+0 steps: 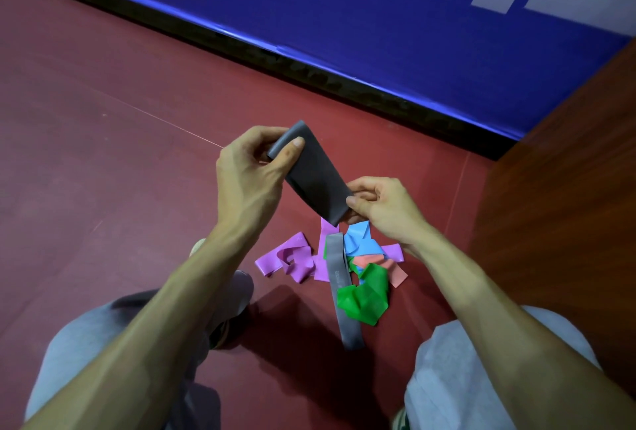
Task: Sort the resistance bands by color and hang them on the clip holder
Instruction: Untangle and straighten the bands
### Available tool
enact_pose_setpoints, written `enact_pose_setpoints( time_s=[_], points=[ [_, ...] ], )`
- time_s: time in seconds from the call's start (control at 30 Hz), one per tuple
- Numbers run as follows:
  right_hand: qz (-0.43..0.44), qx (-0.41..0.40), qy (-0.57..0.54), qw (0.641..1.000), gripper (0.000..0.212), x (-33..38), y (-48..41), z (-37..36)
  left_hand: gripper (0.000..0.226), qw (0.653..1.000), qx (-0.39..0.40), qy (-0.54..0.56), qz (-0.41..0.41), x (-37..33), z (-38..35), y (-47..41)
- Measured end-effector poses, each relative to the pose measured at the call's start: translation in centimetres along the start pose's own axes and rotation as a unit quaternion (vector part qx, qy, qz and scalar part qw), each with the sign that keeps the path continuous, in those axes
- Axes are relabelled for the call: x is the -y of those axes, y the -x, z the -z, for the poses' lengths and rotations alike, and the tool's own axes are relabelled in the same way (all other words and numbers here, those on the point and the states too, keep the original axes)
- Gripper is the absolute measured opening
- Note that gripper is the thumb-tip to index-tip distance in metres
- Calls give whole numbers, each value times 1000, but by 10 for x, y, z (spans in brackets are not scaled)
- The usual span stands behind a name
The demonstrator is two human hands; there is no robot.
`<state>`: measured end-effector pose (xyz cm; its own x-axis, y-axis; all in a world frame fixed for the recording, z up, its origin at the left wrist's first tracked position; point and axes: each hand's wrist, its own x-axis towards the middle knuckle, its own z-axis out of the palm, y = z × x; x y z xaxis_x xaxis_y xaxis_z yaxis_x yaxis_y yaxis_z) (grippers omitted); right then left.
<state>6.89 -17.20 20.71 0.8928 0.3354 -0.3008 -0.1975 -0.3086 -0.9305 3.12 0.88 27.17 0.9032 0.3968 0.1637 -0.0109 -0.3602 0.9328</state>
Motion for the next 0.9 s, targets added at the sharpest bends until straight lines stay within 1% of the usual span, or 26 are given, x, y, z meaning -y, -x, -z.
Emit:
enact_pose_setpoints(
  time_s=[0.13,0.23,0.33,0.4,0.43,0.53,0.63,0.77,0.83,0.9],
  points=[
    [20,4,40,999,24,1,1,2,8,999,24,-31,-22,2,-3,1],
    [83,-25,41,995,24,10,3,2,9,992,51,-96,-60,5,-5,3],
    [151,-45,-20,987,26,22,8,4,8,975,89,-165,-118,9,-8,5],
    [191,-58,-16,980,25,28,12,6,10,965,115,-191,-139,10,-11,7],
    [208,-68,1,976,21,30,13,6,11,961,126,-198,-143,9,-13,7],
    [226,-89,27,970,9,30,14,8,13,960,150,-199,-128,6,-18,9],
    [225,-90,18,970,10,28,13,10,16,967,156,-178,-90,4,-22,10],
    [213,-100,30,972,16,26,13,13,37,975,160,-143,-62,1,-30,10],
    [205,-114,40,971,10,24,12,15,42,975,165,-138,-60,1,-32,10],
    [197,-128,47,971,6,23,11,17,42,975,174,-130,-53,2,-33,10]
  ],
)
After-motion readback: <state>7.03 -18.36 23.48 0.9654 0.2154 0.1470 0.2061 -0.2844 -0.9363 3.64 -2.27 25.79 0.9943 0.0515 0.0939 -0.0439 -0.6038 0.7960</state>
